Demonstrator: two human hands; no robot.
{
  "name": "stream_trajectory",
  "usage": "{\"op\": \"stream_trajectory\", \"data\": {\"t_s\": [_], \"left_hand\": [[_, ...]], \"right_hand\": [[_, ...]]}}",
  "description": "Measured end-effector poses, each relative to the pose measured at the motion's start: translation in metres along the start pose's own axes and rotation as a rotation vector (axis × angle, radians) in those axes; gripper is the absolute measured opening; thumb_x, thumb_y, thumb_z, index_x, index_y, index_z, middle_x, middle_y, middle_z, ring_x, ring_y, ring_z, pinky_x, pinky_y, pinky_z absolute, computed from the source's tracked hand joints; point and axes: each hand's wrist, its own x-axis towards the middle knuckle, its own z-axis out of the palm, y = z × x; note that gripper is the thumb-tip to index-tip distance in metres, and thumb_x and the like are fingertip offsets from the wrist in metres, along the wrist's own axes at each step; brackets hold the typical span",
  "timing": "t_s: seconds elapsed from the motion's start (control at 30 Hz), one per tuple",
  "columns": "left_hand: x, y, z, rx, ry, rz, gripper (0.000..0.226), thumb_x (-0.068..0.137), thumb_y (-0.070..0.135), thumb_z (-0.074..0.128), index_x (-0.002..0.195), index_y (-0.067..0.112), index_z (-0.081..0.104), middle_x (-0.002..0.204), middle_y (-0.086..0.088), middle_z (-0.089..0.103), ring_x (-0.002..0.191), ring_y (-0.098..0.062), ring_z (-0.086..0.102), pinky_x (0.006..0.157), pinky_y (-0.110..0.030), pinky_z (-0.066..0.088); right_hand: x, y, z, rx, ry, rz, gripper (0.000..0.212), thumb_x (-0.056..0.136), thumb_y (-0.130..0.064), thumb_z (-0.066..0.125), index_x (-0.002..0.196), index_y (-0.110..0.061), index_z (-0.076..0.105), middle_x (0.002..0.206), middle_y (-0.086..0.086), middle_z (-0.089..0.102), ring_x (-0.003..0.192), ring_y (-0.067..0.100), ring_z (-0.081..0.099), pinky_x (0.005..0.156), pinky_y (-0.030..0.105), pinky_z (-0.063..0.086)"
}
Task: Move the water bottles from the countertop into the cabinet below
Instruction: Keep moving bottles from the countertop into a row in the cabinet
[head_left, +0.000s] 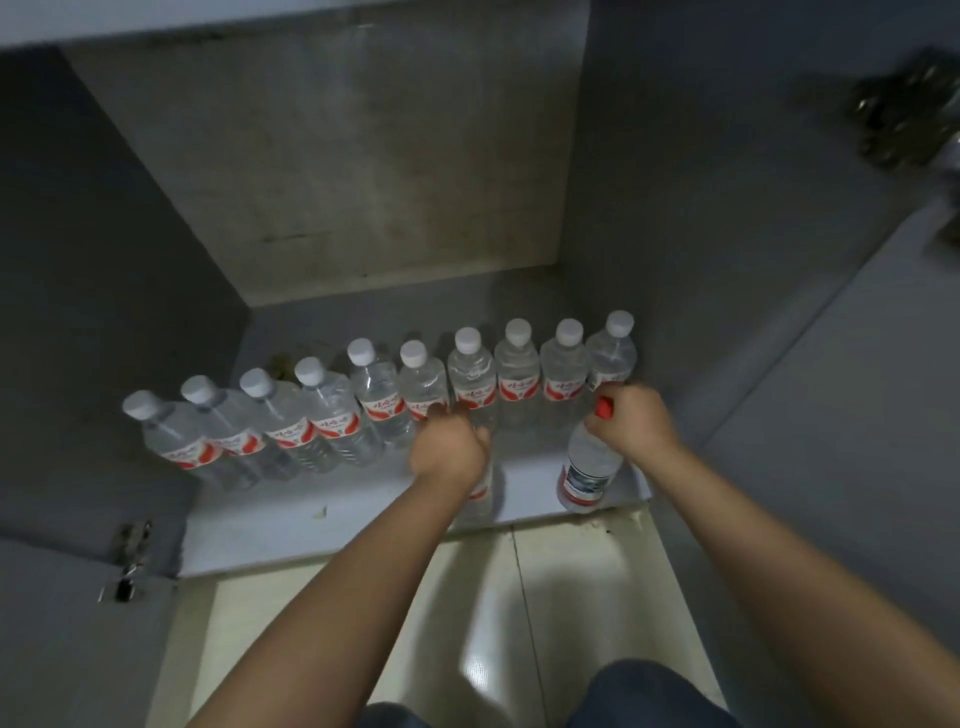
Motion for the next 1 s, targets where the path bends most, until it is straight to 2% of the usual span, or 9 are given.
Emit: {"op": "stream_trajectory", "data": {"t_s": [0.07,0.13,0.27,0.4,0.53,0.67,0.77,0.83,1.0], "left_hand": [[-0.004,-0.005,0.002,0.036,0.015,0.062,0.044,0.093,0.034,0.043,0.127,0.005,0.042,0.126,-0.023,0.049,0.115,-0.037,0.047,0.091,-0.041,0.043],[-0.004,-0.014,0.001,-0.004,0.027,0.245,0.053,0.093,0.034,0.045,0.137,0.006,0.032,0.138,-0.022,0.041,0.128,-0.035,0.038,0.104,-0.04,0.033],[0.003,-0.031,-0.009,0.096,-0.076,0.574,0.056,0.097,0.024,0.038,0.145,0.007,0.016,0.155,-0.013,0.018,0.145,-0.025,0.012,0.117,-0.029,0.009],[0.008,-0.023,-0.011,0.128,-0.105,0.565,0.056,0.098,0.019,0.036,0.146,0.003,0.01,0.157,-0.014,0.01,0.146,-0.028,0.001,0.12,-0.035,0.005],[0.012,-0.017,-0.003,0.115,-0.082,0.535,0.059,0.097,0.017,0.036,0.146,0.003,0.006,0.157,-0.016,0.004,0.146,-0.03,-0.003,0.12,-0.036,0.001],[0.01,-0.021,-0.002,0.086,-0.067,0.487,0.059,0.098,0.018,0.035,0.146,0.003,0.004,0.157,-0.017,0.0,0.146,-0.03,-0.003,0.12,-0.036,0.001],[0.006,-0.021,-0.002,0.083,-0.046,0.489,0.06,0.098,0.02,0.036,0.146,0.003,0.003,0.157,-0.018,0.001,0.146,-0.03,-0.002,0.12,-0.036,0.002],[0.005,-0.019,-0.002,0.102,-0.046,0.488,0.061,0.098,0.022,0.035,0.146,0.002,0.002,0.157,-0.018,-0.001,0.146,-0.03,-0.004,0.12,-0.036,0.0],[0.001,-0.02,-0.007,0.145,-0.068,0.478,0.063,0.098,0.026,0.034,0.146,0.003,0.0,0.157,-0.018,-0.005,0.145,-0.031,-0.007,0.119,-0.038,-0.002]], "right_hand": [[0.003,0.001,-0.003,-0.067,-0.055,-0.078,0.021,0.082,-0.016,0.063,0.091,0.003,0.064,0.106,0.026,0.061,0.098,0.035,0.058,0.077,0.033,0.046],[0.001,0.004,-0.005,-0.145,-0.136,-0.164,0.026,0.084,-0.019,0.062,0.1,0.001,0.062,0.113,0.024,0.056,0.103,0.033,0.055,0.086,0.033,0.045],[-0.01,0.014,-0.007,-0.249,-0.25,-0.353,0.043,0.086,-0.006,0.054,0.129,-0.008,0.052,0.128,0.017,0.049,0.118,0.027,0.046,0.098,0.025,0.036],[-0.014,0.019,-0.014,-0.346,-0.241,-0.36,0.04,0.093,-0.012,0.049,0.133,-0.013,0.049,0.131,0.015,0.05,0.121,0.028,0.047,0.101,0.029,0.037],[-0.009,0.001,-0.011,-0.461,-0.098,-0.181,0.039,0.092,-0.035,0.051,0.114,-0.004,0.056,0.116,0.019,0.06,0.106,0.034,0.06,0.083,0.037,0.05],[-0.003,-0.015,0.004,-0.478,-0.024,-0.075,0.046,0.091,-0.048,0.046,0.1,-0.007,0.062,0.105,0.013,0.069,0.099,0.029,0.065,0.068,0.032,0.046],[-0.001,-0.017,0.004,-0.519,-0.012,-0.066,0.051,0.088,-0.055,0.047,0.105,-0.009,0.063,0.114,0.013,0.065,0.11,0.03,0.056,0.08,0.035,0.046],[-0.004,-0.011,0.001,-0.507,-0.068,-0.177,0.051,0.084,-0.05,0.056,0.118,-0.011,0.056,0.125,0.014,0.056,0.119,0.033,0.046,0.094,0.041,0.043],[-0.015,0.001,-0.006,-0.442,-0.194,-0.331,0.04,0.087,-0.011,0.055,0.128,-0.014,0.051,0.127,0.012,0.051,0.116,0.032,0.051,0.093,0.038,0.048]]}}
